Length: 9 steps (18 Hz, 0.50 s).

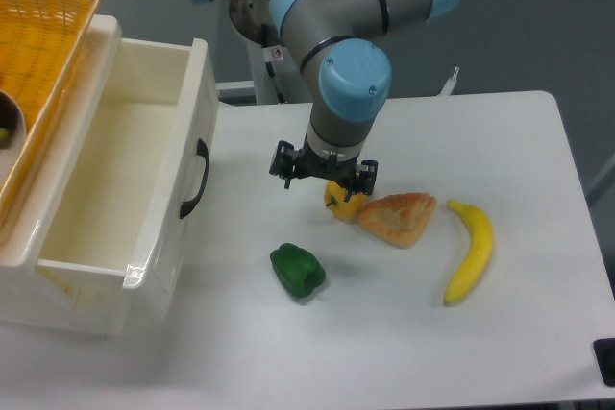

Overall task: Pick up the green chilies
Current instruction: 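Lift the open gripper away from the yellow pepper and move toward the green pepper, then lower the gripper down over the green bell pepper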

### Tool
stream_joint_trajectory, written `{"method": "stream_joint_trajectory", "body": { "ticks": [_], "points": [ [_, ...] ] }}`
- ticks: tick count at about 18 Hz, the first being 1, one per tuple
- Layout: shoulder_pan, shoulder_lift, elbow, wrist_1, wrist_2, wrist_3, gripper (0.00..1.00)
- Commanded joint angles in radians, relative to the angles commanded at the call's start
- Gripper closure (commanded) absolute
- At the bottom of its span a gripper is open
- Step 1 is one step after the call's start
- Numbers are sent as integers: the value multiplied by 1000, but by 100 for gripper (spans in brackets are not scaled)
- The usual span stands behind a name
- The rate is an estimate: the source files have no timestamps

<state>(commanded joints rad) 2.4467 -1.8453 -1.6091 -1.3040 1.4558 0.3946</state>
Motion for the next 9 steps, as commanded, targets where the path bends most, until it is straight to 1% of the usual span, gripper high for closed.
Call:
{"method": "stream_joint_trajectory", "body": {
  "ticks": [3, 4, 6, 7, 9],
  "points": [
    [-6, -31, 9, 5, 0, -107, 0],
    [-14, -41, 11, 17, 3, -152, 0],
    [-23, -63, 5, 61, 8, -233, 0],
    [-31, -75, 5, 74, 8, -250, 0],
    [-37, -97, 5, 74, 8, -267, 0]
  ]
}}
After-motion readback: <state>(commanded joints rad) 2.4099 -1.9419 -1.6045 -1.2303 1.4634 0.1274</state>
